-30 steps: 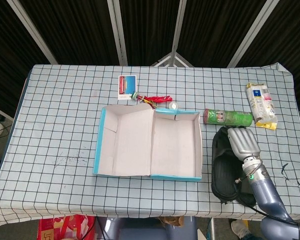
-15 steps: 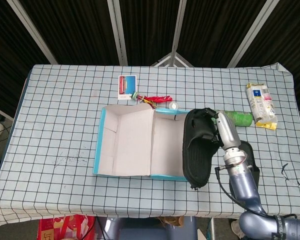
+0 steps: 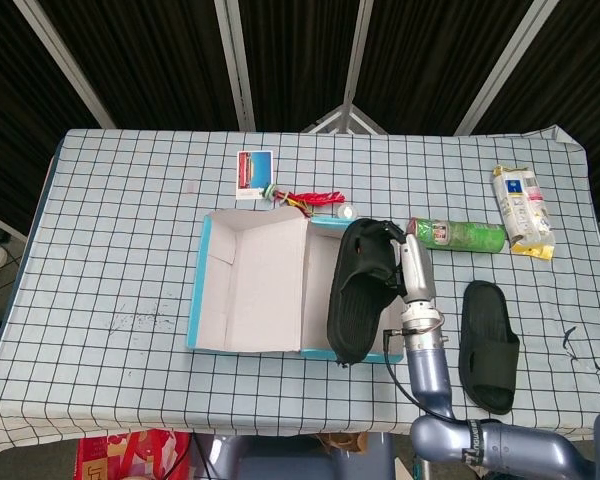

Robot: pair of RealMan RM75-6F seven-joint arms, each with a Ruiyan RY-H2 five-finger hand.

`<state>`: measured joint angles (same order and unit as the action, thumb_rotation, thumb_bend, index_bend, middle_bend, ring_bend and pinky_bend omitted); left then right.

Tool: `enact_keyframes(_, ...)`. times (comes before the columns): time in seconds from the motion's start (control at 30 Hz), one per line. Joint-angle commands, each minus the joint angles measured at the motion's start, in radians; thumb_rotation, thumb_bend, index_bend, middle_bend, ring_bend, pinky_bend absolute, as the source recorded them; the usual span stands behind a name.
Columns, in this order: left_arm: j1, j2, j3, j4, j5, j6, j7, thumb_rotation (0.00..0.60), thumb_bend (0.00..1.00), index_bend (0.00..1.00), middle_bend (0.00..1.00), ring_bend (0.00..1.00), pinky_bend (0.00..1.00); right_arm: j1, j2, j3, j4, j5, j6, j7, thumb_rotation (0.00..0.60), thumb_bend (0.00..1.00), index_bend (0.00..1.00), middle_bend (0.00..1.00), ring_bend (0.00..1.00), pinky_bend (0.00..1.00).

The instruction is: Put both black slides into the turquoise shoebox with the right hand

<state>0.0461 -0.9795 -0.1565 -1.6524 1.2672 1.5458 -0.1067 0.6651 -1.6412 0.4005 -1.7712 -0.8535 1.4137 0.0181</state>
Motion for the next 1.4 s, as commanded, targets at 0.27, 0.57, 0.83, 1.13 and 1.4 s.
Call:
enact_keyframes(0.27,0.0,0.002,-0.001,0.005,-0.004,-0.004,-0.01,0.6,0.37,0.08,0.0,0.0,0.09,0.054,-0.167,0.003,0.232,-0.081,0.007,-0.043,0.6,0.5,0.49,0.52,0.5,0.29)
enact_keyframes(0.57,-0.007,0.001,-0.001,0.011,-0.01,-0.02,-0.01,0.6,0.37,0.08,0.0,0.0,0.09,0.057,-0.226,-0.008,0.321,-0.08,-0.051,-0.072,0.6,0.5,0.49,0.52,0.5,0.29)
enact_keyframes(0.83,-0.009,0.0,-0.001,0.01,-0.01,-0.02,-0.007,0.6,0.37,0.08,0.0,0.0,0.09,0.053,-0.266,-0.005,0.349,-0.089,-0.076,-0.086,0.6,0.5,0.49,0.52,0.5,0.29)
enact_keyframes(1.13,-0.005,0.003,-0.002,0.012,-0.012,-0.016,-0.017,0.6,0.37,0.08,0.0,0.0,0.09,0.062,-0.294,0.004,0.453,-0.134,-0.114,-0.067,0.6,0.5,0.49,0.52,0.5,0.29)
enact_keyframes(1.4,-0.006,0.002,-0.001,0.011,-0.012,-0.017,-0.013,0.6,0.37,0.08,0.0,0.0,0.09,0.061,-0.319,-0.001,0.561,-0.183,-0.15,0.0,0.6,0.5,0.5,0.52,0.5,0.29)
